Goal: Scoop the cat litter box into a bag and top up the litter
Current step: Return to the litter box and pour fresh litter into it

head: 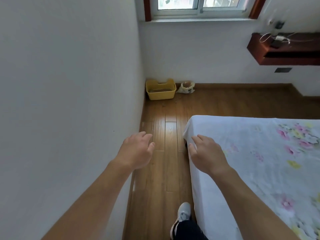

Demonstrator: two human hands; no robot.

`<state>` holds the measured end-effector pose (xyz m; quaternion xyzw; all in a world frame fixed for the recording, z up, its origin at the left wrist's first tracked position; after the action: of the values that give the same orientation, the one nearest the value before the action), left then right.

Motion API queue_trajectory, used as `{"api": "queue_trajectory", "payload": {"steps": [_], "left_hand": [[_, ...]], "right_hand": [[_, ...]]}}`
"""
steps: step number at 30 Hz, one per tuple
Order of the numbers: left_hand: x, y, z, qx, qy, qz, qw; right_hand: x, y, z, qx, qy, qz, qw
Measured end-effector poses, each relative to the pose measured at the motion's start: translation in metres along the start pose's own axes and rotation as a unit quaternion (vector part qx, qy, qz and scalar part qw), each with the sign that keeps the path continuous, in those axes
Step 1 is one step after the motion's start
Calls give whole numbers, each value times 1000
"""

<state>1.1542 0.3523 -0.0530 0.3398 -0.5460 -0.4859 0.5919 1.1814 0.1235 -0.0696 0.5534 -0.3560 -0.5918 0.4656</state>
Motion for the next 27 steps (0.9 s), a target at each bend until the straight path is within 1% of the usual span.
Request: {"api": "queue_trajectory", "payload": {"steps": [5, 8, 16, 22, 27], "left_hand": [[-7, 17, -104, 12, 10, -16, 1000], [-9, 34, -158, 16, 26, -18, 999], [-33, 76, -294, 20, 55, -12, 998], [-73, 97, -422, 21, 39, 9, 999], [-89, 130, -539, 13, 5, 4, 1000]], "right_hand": [[6, 16, -113, 14, 11, -1, 1000], [7, 33, -175, 9, 28, 0, 1000], [-11, 68, -327, 1, 64, 37, 997], [-21, 64, -453, -22, 29, 41, 998], [-23, 79, -549, -13, -15, 20, 1000]]}}
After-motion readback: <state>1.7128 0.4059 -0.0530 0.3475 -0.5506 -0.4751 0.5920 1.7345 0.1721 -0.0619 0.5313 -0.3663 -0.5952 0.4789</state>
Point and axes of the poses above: each hand's wrist, its own z-axis away from the middle knuckle, its own y-axis out of the back of the hand, x = y × z, the point moved 2 cm from there along -z, towards the middle knuckle, and after that the axes turned 7 degrees about -y, right-handed, at the moved point
